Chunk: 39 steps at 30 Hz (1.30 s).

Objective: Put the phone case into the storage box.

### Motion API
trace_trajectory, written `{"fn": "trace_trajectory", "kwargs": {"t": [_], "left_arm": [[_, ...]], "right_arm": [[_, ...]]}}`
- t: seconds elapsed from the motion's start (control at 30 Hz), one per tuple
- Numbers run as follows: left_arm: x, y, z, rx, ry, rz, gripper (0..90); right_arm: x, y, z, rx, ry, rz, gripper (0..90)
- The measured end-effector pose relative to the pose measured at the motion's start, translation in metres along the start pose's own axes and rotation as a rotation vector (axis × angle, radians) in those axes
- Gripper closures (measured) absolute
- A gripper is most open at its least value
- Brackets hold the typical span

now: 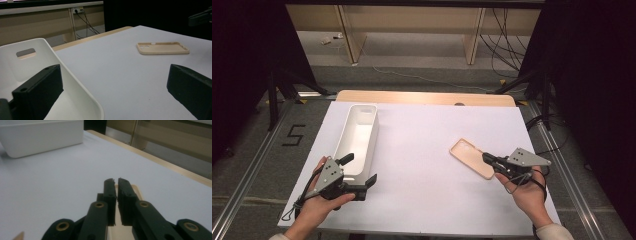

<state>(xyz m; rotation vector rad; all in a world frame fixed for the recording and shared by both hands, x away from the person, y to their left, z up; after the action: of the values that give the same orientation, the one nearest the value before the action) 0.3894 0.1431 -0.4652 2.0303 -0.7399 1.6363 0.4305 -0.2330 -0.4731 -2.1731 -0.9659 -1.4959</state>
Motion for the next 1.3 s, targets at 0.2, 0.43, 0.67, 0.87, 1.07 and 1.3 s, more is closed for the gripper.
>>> {"fn": "trace_trajectory", "kwargs": {"t": [0.2, 0.43, 0.67, 0.87, 1.07, 1.3], "left_arm": [[0.001, 0.000, 0.001, -0.004, 0.010, -0.002, 0.0], [0.001, -0.001, 0.001, -0.001, 0.011, -0.006, 0.0], [0.001, -0.001, 0.001, -0.003, 0.012, -0.005, 0.0], [0.001, -0.001, 0.001, -0.003, 0.012, -0.007, 0.0], [0.001, -0.001, 0.001, -0.004, 0.012, -0.007, 0.0], [0.000, -0.001, 0.000, 0.002, 0.001, -0.009, 0.0]], "right_arm": [[-0.007, 0.023, 0.009, -0.048, -0.053, 0.048, 90.0], [-0.015, 0.041, 0.016, -0.088, -0.103, 0.059, 90.0], [-0.023, 0.055, 0.024, -0.119, -0.160, 0.080, 90.0], [-0.033, 0.064, 0.030, -0.131, -0.208, 0.087, 90.0], [-0.039, 0.070, 0.034, -0.147, -0.231, 0.092, 90.0], [-0.049, 0.075, 0.037, -0.158, -0.284, 0.080, 90.0]]}}
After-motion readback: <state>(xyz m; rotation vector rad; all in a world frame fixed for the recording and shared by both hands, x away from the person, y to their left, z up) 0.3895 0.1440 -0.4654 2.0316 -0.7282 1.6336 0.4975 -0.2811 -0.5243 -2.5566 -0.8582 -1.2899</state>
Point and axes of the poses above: each handheld gripper's, and its own axes: z roughly forward along the jaws, x roughly out of its top, y roughly to its right, the point moved 10 cm from there along z, roughly forward along the jaws, and after that the axes turned 1 degree about -z, right-handed, at the moved point
